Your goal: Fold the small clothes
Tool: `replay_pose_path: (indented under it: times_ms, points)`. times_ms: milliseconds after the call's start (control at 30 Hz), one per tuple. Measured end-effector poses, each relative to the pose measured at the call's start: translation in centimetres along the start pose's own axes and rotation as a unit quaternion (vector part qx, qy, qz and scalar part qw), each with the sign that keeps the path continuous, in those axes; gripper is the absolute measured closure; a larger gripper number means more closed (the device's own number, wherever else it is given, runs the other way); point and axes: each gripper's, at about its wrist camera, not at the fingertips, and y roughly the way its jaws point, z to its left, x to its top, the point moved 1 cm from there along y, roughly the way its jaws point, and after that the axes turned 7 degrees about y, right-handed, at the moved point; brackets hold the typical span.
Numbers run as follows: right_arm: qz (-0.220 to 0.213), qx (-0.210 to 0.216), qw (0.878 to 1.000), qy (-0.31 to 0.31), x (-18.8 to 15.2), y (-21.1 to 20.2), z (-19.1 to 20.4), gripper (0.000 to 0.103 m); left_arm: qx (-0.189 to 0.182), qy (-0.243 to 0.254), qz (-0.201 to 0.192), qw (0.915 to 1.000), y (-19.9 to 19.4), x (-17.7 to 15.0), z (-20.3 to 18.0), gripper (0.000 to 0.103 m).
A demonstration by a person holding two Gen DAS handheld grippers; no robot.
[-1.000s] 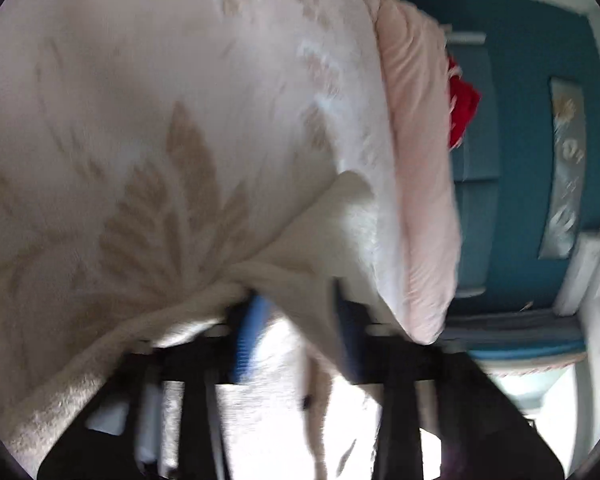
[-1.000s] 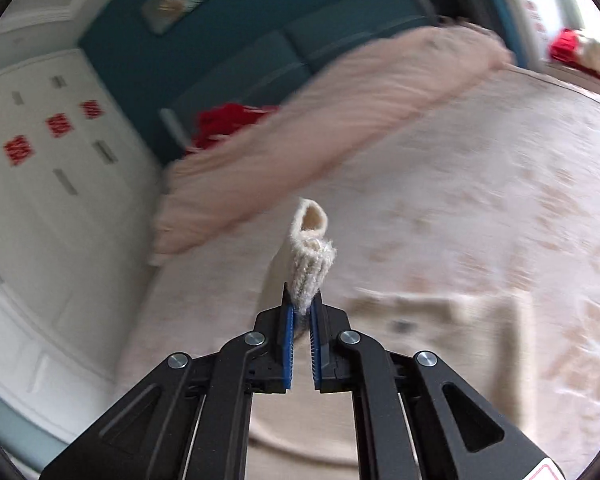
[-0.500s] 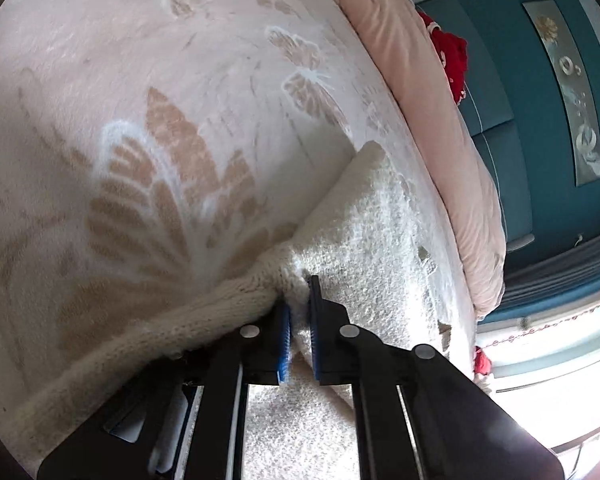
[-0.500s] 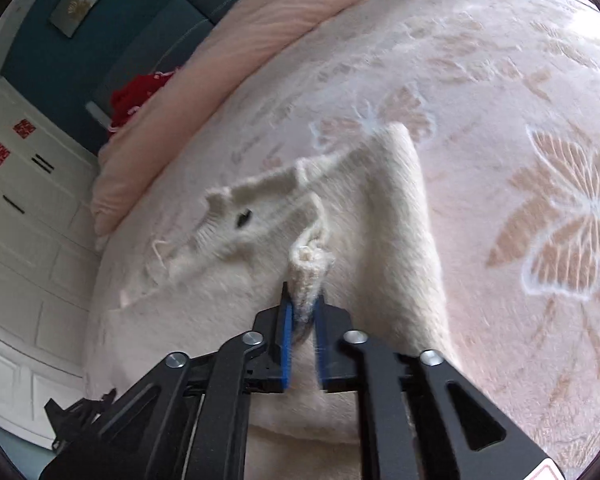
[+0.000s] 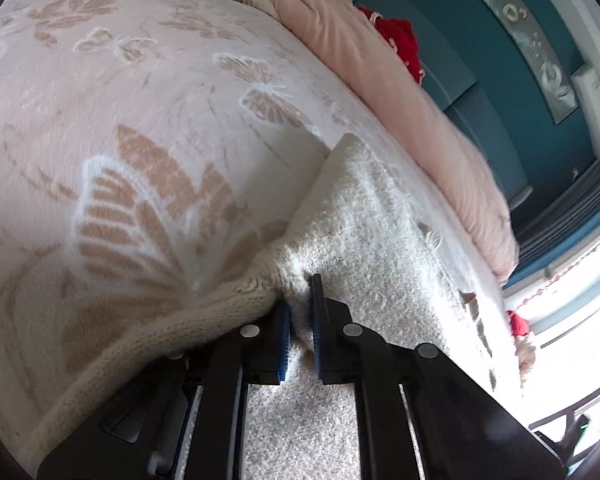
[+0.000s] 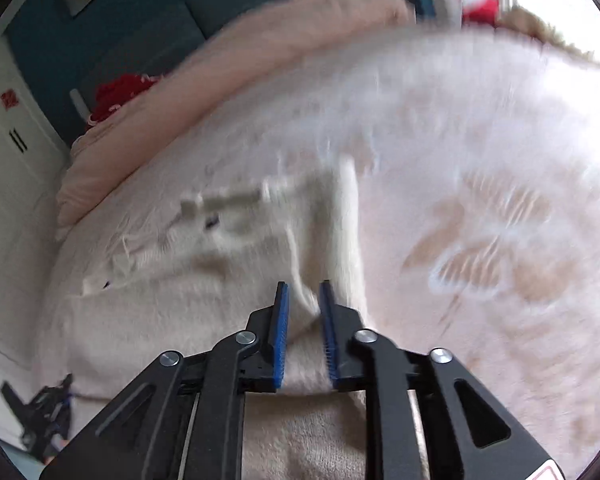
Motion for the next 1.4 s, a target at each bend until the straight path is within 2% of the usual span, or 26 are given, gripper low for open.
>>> replay_pose_path:
  times_ms: [33, 67, 133, 167, 267, 333, 400, 433, 500, 533, 633, 733, 800, 867, 933, 967, 1033, 1067, 1100, 1133, 1167, 1267, 1333, 1367, 1400]
  points:
    - [-0.021, 0.021, 0.999, -0.022, 0.4, -1.1, 1.8, 0.084, -0.001, 0.005, -0.006, 1.0, 0.0, -0.1, -0.1, 0.093]
    - [-0.016, 0.047, 0.998, -0.035, 0.5, -1.2, 3.4, 0.084, -0.001, 0.008, -0.009, 0.9999, 0.0, -0.2, -0.2, 0.093]
    - [0.04, 0.12, 0.99, -0.065, 0.4, 0.2, 8.2, 0.085, -0.004, 0.009, -0.014, 0.9999, 0.0, -0.3, -0.2, 0.093]
    - [0.079, 0.164, 0.98, -0.082, -0.3, 1.6, 11.5, 0.085, -0.006, 0.008, -0.016, 0.9998, -0.1, -0.3, -0.1, 0.093]
    - [0.172, 0.226, 0.951, -0.126, -3.3, 6.4, 20.0, 0.088, -0.012, 0.008, -0.021, 0.9997, -0.2, -0.5, -0.1, 0.093]
    - [0.211, 0.227, 0.937, -0.16, -5.5, 9.6, 24.7, 0.089, -0.015, 0.008, -0.024, 0.9996, -0.1, -0.6, 0.0, 0.093]
    - [0.222, 0.207, 0.933, -0.193, -7.6, 12.9, 28.9, 0.091, -0.018, 0.01, -0.028, 0.9994, -0.1, -0.7, 0.0, 0.093]
    - [0.224, 0.197, 0.933, -0.2, -8.2, 14.2, 30.0, 0.092, -0.018, 0.011, -0.029, 0.9994, 0.0, -0.8, 0.0, 0.093]
    - [0.221, 0.165, 0.939, -0.207, -9.1, 17.4, 31.9, 0.1, -0.016, 0.016, -0.033, 0.9992, 0.1, -0.9, 0.0, 0.093]
    - [0.216, 0.162, 0.941, -0.202, -9.1, 18.2, 32.3, 0.103, -0.016, 0.018, -0.034, 0.9991, 0.3, -0.9, -0.1, 0.093]
    - [0.22, 0.149, 0.95, -0.164, -8.0, 19.4, 33.4, 0.103, -0.02, 0.02, -0.037, 0.9989, 0.4, -0.9, -0.1, 0.093]
    - [0.205, 0.196, 0.949, -0.139, -7.2, 15.5, 31.2, 0.102, -0.02, 0.021, -0.038, 0.9988, 0.5, -0.9, -0.2, 0.093]
    - [0.165, 0.188, 0.957, -0.147, -7.0, 12.0, 27.1, 0.102, -0.02, 0.022, -0.038, 0.9988, 0.5, -0.9, -0.2, 0.093]
    - [0.138, 0.152, 0.971, -0.124, -6.0, 9.6, 20.5, 0.102, -0.019, 0.022, -0.038, 0.9988, 0.5, -0.9, -0.2, 0.093]
    - [0.13, 0.123, 0.982, -0.068, -4.2, 8.2, 13.1, 0.102, -0.016, 0.024, -0.037, 0.9989, 0.6, -0.9, -0.3, 0.093]
    - [0.126, 0.087, 0.988, -0.035, -3.2, 7.9, 8.3, 0.103, -0.015, 0.024, -0.037, 0.9989, 0.6, -0.9, -0.3, 0.093]
    - [0.11, 0.073, 0.991, 0.012, -2.0, 6.8, 1.5, 0.103, -0.012, 0.027, -0.036, 0.9989, 0.6, -1.0, -0.4, 0.093]
    - [0.102, 0.061, 0.992, 0.033, -1.3, 5.7, -0.6, 0.103, -0.01, 0.028, -0.036, 0.9989, 0.7, -1.0, -0.4, 0.093]
    - [0.093, 0.055, 0.993, 0.044, -0.7, 4.7, -1.4, 0.103, -0.008, 0.03, -0.035, 0.9989, 0.8, -1.0, -0.4, 0.093]
    - [0.086, 0.057, 0.994, 0.047, 0.0, 3.8, -1.4, 0.098, -0.006, 0.03, -0.035, 0.9989, 0.9, -1.0, -0.4, 0.093]
    - [0.079, 0.072, 0.994, 0.037, 0.7, 3.0, -0.6, 0.094, -0.006, 0.03, -0.035, 0.9989, 0.9, -0.9, -0.5, 0.093]
    - [0.078, 0.094, 0.992, -0.007, 1.3, 3.6, 2.0, 0.094, -0.004, 0.031, -0.034, 0.9989, 0.9, -0.9, -0.5, 0.093]
    - [0.1, 0.054, 0.993, -0.033, 1.2, 6.5, 2.5, 0.103, -0.005, 0.031, -0.035, 0.9989, 0.9, -0.9, -0.5, 0.093]
    - [0.113, 0.025, 0.993, -0.029, 1.3, 8.4, 1.7, 0.103, -0.005, 0.031, -0.035, 0.9989, 0.9, -0.9, -0.6, 0.093]
    - [0.11, 0.036, 0.993, -0.003, 2.0, 8.7, 0.8, 0.103, -0.006, 0.031, -0.035, 0.9989, 0.9, -0.9, -0.6, 0.093]
